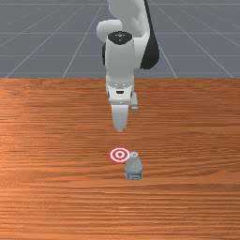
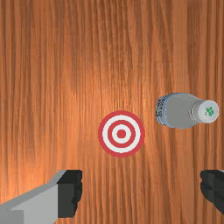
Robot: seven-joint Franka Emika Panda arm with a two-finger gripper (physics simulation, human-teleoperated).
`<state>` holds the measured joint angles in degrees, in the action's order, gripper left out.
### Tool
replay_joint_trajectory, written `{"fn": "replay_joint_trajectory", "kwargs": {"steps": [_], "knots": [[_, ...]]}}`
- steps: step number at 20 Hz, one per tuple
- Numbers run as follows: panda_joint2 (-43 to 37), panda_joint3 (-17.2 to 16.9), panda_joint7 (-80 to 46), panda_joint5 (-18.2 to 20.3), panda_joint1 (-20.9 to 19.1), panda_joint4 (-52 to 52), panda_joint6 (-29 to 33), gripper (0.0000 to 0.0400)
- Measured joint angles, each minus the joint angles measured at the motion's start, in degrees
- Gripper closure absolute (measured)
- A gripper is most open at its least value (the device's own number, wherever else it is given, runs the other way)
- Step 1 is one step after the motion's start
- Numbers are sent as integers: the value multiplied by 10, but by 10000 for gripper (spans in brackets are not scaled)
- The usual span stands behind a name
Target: Pick up the bottle and put it on the marker
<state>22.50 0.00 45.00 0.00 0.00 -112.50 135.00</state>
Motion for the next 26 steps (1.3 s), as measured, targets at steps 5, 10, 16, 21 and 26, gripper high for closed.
{"fn": "replay_joint_trajectory", "kwargs": {"steps": [5,10,16,21,26], "knots": [[-13,-13,-130,19,15,34,-60,18],[-90,-62,-682,61,77,53,-57,0],[-94,-84,-909,53,110,20,75,0],[-60,-81,-931,41,125,26,143,0],[0,-85,-939,24,135,36,201,0]]}}
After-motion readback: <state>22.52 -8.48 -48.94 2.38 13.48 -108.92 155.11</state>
